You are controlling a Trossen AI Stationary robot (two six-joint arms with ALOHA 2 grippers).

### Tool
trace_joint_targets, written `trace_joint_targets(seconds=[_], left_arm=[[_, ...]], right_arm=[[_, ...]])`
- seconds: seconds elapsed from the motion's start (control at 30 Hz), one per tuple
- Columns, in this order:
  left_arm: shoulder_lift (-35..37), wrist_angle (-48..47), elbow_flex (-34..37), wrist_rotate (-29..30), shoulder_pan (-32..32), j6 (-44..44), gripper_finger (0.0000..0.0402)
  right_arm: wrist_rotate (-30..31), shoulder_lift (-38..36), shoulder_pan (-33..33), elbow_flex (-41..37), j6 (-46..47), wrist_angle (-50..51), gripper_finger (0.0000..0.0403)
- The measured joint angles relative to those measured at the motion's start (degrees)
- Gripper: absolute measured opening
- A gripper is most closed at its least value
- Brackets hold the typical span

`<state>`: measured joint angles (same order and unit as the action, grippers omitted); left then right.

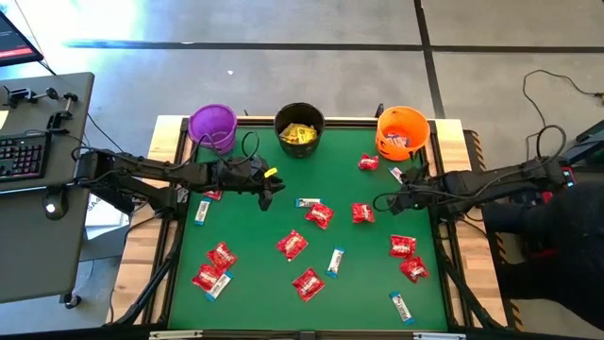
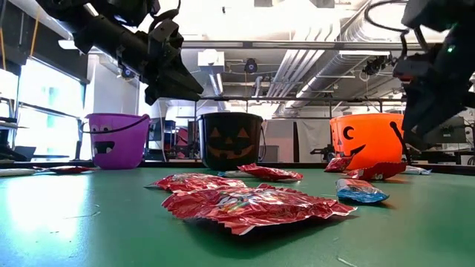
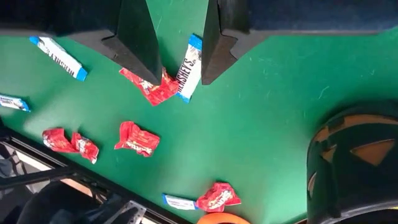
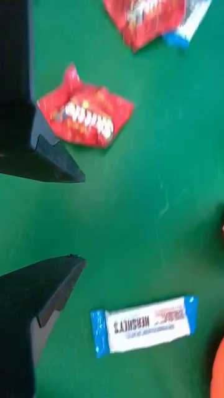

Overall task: Sort candy by brand, put in halloween buckets
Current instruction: Put the blue chocolate bar into the orange bucket

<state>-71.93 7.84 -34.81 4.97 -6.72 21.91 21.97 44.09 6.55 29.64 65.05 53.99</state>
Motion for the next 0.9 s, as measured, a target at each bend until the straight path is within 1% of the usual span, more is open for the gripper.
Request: trace_joint_targets(seconds=[0.23, 0.4, 0.57, 0.67, 0.77, 0.9], left_arm=[[0.0, -0.1, 0.0, 0.0, 0.0, 0.0, 0.0106], [0.0, -0.3, 0.0, 0.0, 0.0, 0.0, 0.0106], [0.0, -0.3, 0.0, 0.1, 0.0, 0.0, 0.0106], [0.0, -0.3, 0.0, 0.2, 0.0, 0.0, 0.0106], [0.0, -0.3, 0.0, 0.4, 0.0, -0.1, 0.0106], [0.0, -0.3, 0.0, 0.4, 0.0, -0.1, 0.0106]], right_arm=[[-0.2, 0.9, -6.6, -0.5, -2.8, 1.5, 0.0194], [1.6, 3.7, -11.1, -0.5, -5.6, 3.4, 0.0221], [2.0, 7.6, -15.5, -0.5, -7.1, 1.0, 0.0247], [3.3, 10.4, -18.0, -0.5, -7.4, 0.1, 0.0251], [4.3, 13.0, -20.2, -0.5, -10.0, -2.5, 0.0252], [3.2, 15.9, -23.7, -0.5, -14.0, -7.5, 0.0252]])
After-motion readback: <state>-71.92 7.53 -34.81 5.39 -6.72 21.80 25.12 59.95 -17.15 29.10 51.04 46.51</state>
